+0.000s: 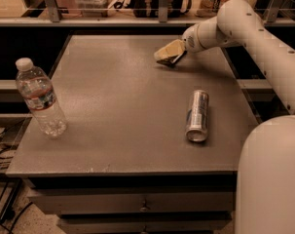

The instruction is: Move rxbar chocolate near water bottle

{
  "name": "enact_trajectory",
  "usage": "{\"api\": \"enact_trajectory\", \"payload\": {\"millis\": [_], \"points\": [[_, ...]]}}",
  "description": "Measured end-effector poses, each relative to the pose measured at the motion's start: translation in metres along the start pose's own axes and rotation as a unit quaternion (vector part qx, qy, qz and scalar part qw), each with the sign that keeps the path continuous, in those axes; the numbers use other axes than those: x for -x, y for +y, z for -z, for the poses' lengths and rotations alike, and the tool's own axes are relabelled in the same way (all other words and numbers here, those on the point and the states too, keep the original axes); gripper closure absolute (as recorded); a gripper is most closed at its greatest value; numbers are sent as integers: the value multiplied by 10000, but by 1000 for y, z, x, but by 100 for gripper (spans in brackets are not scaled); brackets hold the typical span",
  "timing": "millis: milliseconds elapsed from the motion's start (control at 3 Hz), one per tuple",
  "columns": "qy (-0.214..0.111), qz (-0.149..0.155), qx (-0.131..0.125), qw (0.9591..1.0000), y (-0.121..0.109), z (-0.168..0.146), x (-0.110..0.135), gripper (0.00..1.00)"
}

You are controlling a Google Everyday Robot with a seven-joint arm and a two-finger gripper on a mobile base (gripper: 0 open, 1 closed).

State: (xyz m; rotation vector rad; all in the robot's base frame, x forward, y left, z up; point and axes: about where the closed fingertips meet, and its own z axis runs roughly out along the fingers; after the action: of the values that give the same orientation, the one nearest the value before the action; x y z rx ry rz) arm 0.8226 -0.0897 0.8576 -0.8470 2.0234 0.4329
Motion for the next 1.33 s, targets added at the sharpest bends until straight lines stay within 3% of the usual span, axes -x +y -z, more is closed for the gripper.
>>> {"api": "enact_trajectory", "payload": {"millis": [1000,1333], "points": [[118,-50,199,9997,13,-2,-15,0],[151,-53,279,9995,18,-5,-19,16]]}}
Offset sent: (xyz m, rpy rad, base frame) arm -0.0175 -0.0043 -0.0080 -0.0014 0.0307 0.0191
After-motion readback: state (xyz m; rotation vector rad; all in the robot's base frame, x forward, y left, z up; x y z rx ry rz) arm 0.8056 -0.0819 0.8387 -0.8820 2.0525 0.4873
